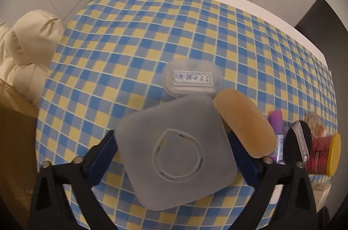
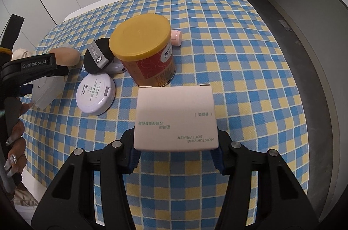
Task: Organize objects
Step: 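Grasp the clear square container with the left gripper while the right grasps the pink box, then lift the clear container with the left gripper while the right lifts the pink box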
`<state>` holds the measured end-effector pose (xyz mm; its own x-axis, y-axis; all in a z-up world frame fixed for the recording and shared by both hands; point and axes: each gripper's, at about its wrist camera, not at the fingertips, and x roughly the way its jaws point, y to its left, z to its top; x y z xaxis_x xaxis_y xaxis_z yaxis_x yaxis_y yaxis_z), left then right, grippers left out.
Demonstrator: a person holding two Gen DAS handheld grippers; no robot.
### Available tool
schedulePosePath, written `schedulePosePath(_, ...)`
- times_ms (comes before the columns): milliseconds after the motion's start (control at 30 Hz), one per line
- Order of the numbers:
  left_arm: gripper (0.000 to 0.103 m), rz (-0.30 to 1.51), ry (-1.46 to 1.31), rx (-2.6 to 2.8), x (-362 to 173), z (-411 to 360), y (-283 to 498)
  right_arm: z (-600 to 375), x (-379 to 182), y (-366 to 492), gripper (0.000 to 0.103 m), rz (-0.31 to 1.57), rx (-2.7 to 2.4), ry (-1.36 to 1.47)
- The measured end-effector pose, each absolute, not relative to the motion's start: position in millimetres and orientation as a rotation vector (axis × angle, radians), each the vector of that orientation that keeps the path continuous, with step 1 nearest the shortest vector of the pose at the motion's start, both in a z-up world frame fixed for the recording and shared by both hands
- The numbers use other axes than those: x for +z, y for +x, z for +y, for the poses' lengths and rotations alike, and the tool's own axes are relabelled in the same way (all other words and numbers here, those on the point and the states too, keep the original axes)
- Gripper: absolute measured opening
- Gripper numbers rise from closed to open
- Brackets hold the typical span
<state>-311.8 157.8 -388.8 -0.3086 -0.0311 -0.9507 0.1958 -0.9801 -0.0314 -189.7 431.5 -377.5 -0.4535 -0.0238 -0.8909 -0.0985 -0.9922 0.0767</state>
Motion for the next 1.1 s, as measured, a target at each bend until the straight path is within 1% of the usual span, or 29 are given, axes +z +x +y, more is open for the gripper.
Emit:
schedulePosePath(33,0.088,0.219,1.719,-2.424,-385.8,158.7,-310.9,432.6,-377.5,-190.1,0.055,0.177,2.634,-1.618)
schedulePosePath(100,0.088,0.325,1.640,-2.463,-380.9,148.8,-299.4,434.5,-377.8,-190.3,0.055,0.162,2.628,-1.621)
schedulePosePath(133,0.088,0.379,1.640,-2.486,-380.3,144.8,-294.7,435.6,-378.9,-192.0,0.055,0.153,2.622,-1.623)
schedulePosePath(167,0.088,0.384,1.648,-2.486,-380.4,143.9,-292.9,435.2,-379.0,-192.1,0.055,0.141,2.620,-1.620)
schedulePosePath(333,0.088,0.233,1.692,-2.469,-378.8,145.4,-274.4,426.1,-372.9,-191.0,0.054,0.107,2.627,-1.629)
schedulePosePath(500,0.088,0.087,1.632,-2.488,-367.7,152.2,-257.3,416.2,-362.0,-200.2,0.054,0.106,2.626,-1.633)
schedulePosePath(567,0.088,0.073,1.645,-2.505,-358.2,157.3,-237.6,415.3,-357.5,-203.3,0.054,0.108,2.622,-1.638)
schedulePosePath(667,0.088,0.042,1.654,-2.522,-350.6,163.7,-229.3,416.7,-345.6,-208.4,0.054,0.123,2.618,-1.635)
schedulePosePath(767,0.088,0.026,1.665,-2.537,-338.0,179.1,-251.5,418.6,-329.7,-212.3,0.054,0.126,2.624,-1.623)
schedulePosePath(1100,0.088,-0.002,1.657,-2.586,-306.4,188.6,-239.2,401.1,-284.6,-211.3,0.054,0.095,2.649,-1.599)
